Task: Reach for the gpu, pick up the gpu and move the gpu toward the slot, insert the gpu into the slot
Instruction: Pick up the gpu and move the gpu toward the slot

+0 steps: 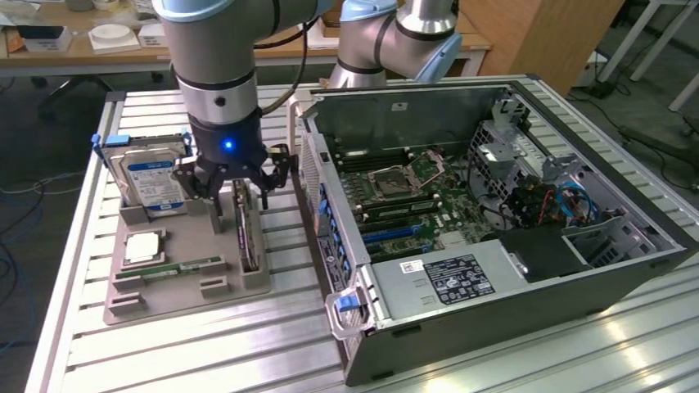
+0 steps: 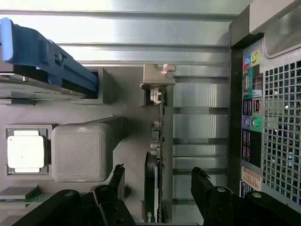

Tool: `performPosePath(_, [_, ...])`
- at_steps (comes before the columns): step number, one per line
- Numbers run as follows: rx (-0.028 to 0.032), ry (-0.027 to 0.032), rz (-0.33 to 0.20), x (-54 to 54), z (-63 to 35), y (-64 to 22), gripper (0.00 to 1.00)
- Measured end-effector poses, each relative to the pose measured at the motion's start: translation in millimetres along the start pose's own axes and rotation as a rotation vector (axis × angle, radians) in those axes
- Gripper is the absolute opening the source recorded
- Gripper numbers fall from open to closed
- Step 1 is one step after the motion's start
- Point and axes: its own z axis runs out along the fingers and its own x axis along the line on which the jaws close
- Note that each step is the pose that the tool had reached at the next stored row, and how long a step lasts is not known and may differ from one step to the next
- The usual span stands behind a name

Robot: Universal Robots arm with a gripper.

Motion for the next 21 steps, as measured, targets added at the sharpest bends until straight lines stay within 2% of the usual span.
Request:
performPosePath(14, [0.0,-0.0001,0.0,0.0,0.0,0.0,0.68])
performPosePath(21, [-0.0004,0.0012,-0.03,0.0,0.1,-1.4,0.68])
